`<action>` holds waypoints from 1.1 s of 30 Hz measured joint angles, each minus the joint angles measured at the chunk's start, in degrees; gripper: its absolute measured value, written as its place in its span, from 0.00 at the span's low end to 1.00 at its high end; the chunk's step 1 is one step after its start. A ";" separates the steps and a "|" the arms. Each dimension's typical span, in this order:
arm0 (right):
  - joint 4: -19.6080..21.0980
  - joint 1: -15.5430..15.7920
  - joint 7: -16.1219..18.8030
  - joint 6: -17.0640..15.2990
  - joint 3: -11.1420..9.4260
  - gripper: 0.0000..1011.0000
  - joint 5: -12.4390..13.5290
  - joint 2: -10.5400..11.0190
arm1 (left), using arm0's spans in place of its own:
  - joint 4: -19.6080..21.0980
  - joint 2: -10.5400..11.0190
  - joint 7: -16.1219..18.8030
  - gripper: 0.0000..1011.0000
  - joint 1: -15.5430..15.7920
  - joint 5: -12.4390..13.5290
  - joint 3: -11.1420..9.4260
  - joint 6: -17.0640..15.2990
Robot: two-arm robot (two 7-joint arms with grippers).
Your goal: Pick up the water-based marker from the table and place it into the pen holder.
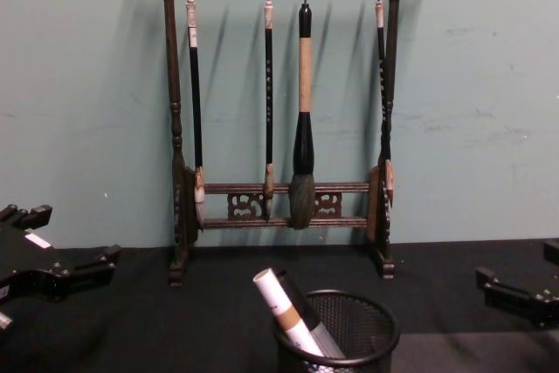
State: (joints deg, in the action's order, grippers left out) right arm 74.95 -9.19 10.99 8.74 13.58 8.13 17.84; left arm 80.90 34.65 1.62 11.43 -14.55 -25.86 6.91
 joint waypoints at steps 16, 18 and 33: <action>0.00 0.00 0.00 -0.01 0.00 0.99 0.00 0.00 | 0.00 0.00 0.00 0.99 0.00 0.00 0.00 0.00; 0.00 0.00 0.00 -0.01 0.00 0.99 0.00 0.00 | 0.00 0.00 0.00 0.99 0.00 0.00 0.00 0.00; 0.00 0.00 0.00 -0.01 0.00 0.99 0.00 0.00 | 0.00 0.00 0.00 0.99 0.00 0.00 0.00 0.00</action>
State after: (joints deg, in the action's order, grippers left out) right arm 74.94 -9.19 10.99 8.73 13.58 8.12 17.84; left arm 80.90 34.64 1.62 11.43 -14.55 -25.87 6.91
